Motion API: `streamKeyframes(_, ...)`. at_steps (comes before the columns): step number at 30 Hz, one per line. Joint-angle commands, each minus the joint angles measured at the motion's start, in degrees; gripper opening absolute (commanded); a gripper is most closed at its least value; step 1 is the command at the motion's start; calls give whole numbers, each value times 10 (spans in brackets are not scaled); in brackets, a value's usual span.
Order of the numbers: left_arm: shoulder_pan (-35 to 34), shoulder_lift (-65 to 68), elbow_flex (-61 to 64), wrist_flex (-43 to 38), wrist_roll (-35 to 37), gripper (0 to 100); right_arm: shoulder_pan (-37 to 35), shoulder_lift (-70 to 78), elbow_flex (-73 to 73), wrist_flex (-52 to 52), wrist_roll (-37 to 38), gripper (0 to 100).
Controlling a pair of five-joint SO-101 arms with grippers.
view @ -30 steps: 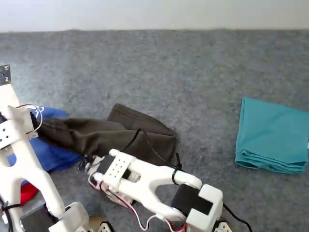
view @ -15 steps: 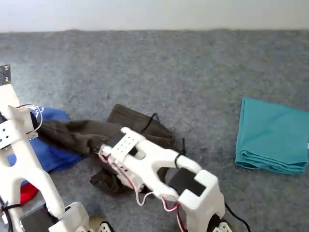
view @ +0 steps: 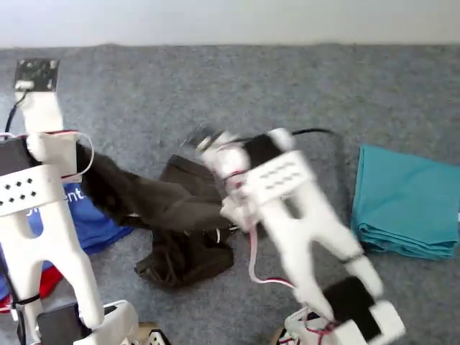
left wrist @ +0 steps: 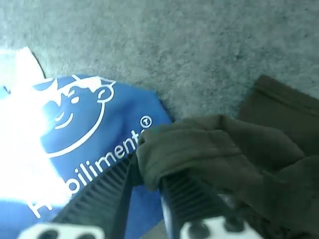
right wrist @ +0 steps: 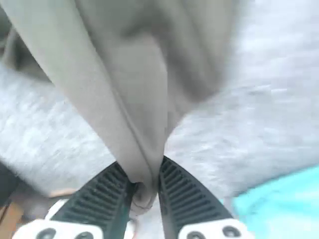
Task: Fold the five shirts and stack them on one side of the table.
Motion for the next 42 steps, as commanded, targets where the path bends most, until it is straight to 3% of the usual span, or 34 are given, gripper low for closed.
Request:
streamKeyframes(1,38,-21,-98,21,2,14,78,-76,-88,24,68,11)
streamKeyframes(5,65,-21,-204,25,2,14,136,-108,-202,17,126,11)
streamKeyframes(11,97,-20,-379,5,2,14,215,-112,-353,-44,134,10)
streamKeyframes(16,99,-17,-495,-95,0,14,240,-117,-429,-77,135,10)
streamKeyframes(23,99,-21,-552,-202,-91,14,243,-116,-528,-81,139,10)
streamKeyframes(31,99,-21,-655,-208,-158,13,244,-117,-626,-82,220,10)
streamKeyframes(36,99,-21,-712,-206,-226,13,284,-117,-671,-80,253,10)
streamKeyframes(42,95,-22,-770,-205,-231,13,330,-118,-737,-69,269,10)
